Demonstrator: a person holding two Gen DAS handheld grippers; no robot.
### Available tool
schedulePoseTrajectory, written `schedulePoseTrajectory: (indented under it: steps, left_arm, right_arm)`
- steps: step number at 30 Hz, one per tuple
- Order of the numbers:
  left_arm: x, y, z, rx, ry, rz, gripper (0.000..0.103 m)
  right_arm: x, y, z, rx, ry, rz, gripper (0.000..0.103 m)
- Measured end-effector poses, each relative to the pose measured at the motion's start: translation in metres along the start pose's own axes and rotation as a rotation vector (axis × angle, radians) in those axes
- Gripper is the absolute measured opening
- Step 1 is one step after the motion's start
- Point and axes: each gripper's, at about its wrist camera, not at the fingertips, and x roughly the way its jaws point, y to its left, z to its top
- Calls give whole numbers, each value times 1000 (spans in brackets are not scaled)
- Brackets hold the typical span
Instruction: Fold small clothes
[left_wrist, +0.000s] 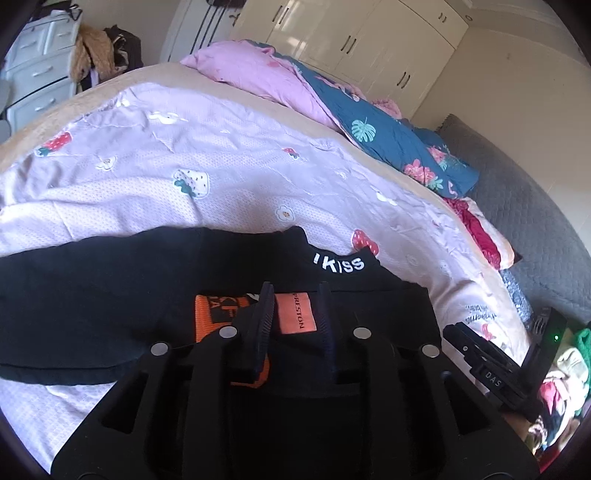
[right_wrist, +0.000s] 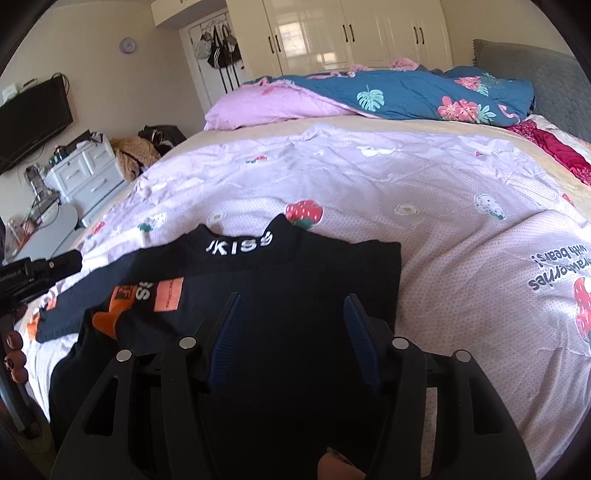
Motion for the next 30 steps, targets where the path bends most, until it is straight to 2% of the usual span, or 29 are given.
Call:
schedulePoseTrajectory:
  steps: [3,6,9,14,17,20,25,28,30]
  left_arm:
    - [17,-6,-9,24,69,-1,20]
    - [41,-7,-24,46,150,44,22]
    - [56,-7,-37,80,193,108,35]
    - [69,-2,-55,122,223,186,37]
    - [69,-1,-59,126,218,188,37]
    - [67,1,-58,118,213,180,37]
    - [59,-1,-56,104,201,162,38]
    - [51,-4,-54,99,186,152,51]
    - [45,-6,-53,96,169,159,61]
  right_arm:
    - [8,9,-5,-40,37,-8,55]
    - [13,15,-9,-66,61,-9,55]
    - [18,18,-13,-82,87,-14,55]
    - [33,13,-25,-85,169,-61,55]
    - [46,0,-31,-48,237,-106,55]
    - [48,-5,-33,-16,249,-92,55]
    - [38,-2,-31,-12,211,-59,63]
    - [27,3,-26,-15,157,-32,77]
    - [21,6,-22,-8,122,-18,89]
